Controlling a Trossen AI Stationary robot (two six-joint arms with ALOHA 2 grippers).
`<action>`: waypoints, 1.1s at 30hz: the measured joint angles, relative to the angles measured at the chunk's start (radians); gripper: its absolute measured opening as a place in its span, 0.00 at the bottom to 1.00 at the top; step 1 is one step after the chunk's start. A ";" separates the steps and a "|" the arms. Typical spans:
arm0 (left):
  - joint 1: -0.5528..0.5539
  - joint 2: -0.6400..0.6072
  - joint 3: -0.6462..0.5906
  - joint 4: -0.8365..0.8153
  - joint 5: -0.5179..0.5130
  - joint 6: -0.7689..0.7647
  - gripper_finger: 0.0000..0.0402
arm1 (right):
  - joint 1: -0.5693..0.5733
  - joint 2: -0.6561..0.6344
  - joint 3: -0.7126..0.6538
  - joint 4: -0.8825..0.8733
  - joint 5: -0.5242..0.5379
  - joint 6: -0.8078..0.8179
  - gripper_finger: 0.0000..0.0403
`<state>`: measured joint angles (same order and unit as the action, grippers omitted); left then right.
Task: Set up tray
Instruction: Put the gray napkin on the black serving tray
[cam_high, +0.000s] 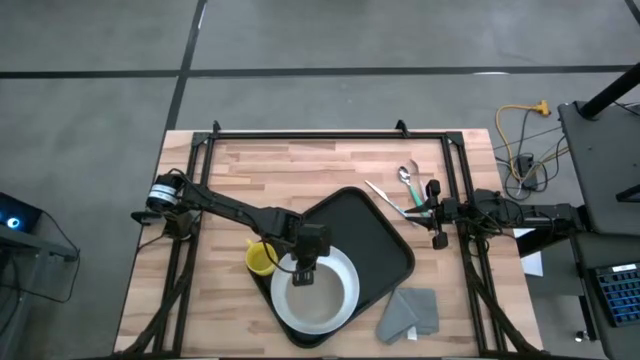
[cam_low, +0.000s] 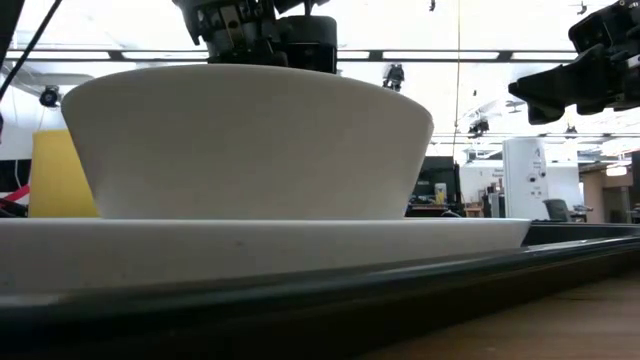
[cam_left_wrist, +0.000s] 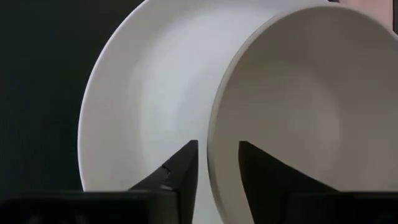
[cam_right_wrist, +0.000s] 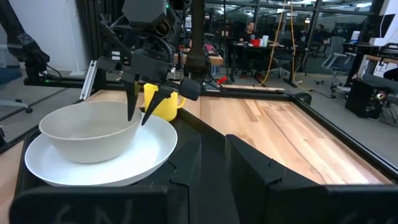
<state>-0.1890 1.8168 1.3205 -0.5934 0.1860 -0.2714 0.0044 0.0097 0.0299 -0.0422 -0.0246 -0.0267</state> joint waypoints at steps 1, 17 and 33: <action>0.000 0.000 0.000 0.000 0.000 0.000 0.26 | 0.000 0.000 0.000 0.000 0.000 0.000 0.17; 0.001 -0.006 0.087 -0.086 0.000 0.000 0.26 | 0.000 0.000 0.000 0.000 0.000 0.000 0.17; 0.001 -0.032 0.088 -0.014 -0.001 0.099 0.26 | 0.000 0.000 0.000 0.000 0.000 0.000 0.17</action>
<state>-0.1885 1.7850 1.4082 -0.6073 0.1847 -0.1720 0.0044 0.0097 0.0299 -0.0422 -0.0246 -0.0269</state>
